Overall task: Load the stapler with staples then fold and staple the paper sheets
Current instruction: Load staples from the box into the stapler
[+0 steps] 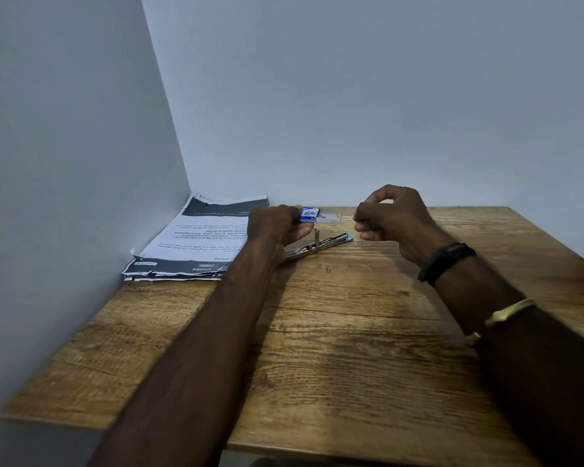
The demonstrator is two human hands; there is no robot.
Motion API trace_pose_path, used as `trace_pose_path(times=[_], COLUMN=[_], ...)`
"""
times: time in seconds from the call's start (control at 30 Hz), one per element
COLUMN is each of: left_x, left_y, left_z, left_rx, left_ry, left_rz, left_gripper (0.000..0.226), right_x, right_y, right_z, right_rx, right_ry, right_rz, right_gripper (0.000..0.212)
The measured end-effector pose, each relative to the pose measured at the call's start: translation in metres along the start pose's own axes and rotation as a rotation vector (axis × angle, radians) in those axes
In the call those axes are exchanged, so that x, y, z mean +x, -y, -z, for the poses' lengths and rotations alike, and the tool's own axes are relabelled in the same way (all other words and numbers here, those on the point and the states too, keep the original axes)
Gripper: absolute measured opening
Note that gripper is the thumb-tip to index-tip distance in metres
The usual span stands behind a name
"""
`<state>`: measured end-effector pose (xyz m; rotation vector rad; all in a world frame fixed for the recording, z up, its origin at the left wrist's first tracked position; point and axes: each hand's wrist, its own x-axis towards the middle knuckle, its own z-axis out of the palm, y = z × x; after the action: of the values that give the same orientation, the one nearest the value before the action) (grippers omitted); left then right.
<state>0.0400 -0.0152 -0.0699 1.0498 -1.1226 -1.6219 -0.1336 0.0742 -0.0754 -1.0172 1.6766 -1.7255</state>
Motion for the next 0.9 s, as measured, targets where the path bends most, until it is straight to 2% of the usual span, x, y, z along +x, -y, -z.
trace_pose_path(times=[0.17, 0.3, 0.53, 0.63, 0.8, 0.9], left_x=[0.005, 0.006, 0.009, 0.011, 0.012, 0.012], left_y=[0.001, 0.001, 0.002, 0.003, 0.004, 0.004], left_z=[0.003, 0.003, 0.004, 0.004, 0.005, 0.004], left_rx=[-0.008, -0.013, -0.016, -0.015, -0.005, 0.002], left_ry=[-0.024, -0.016, -0.004, -0.011, -0.026, -0.024], left_rz=[-0.018, -0.013, -0.006, -0.014, -0.029, -0.031], left_gripper=[0.018, 0.016, 0.014, 0.014, 0.014, 0.014], right_x=[-0.007, -0.011, -0.012, -0.010, -0.014, -0.014], right_y=[-0.008, -0.011, -0.009, -0.008, -0.009, -0.014], right_z=[-0.005, -0.014, -0.011, -0.013, -0.024, -0.028], right_rx=[-0.389, -0.578, -0.689, -0.677, -0.723, -0.802], right_ry=[0.260, 0.335, 0.286, 0.292, 0.473, 0.500], right_rz=[-0.134, -0.135, -0.110, -0.015, 0.089, 0.121], right_gripper=[0.005, 0.007, 0.004, 0.002, 0.006, 0.011])
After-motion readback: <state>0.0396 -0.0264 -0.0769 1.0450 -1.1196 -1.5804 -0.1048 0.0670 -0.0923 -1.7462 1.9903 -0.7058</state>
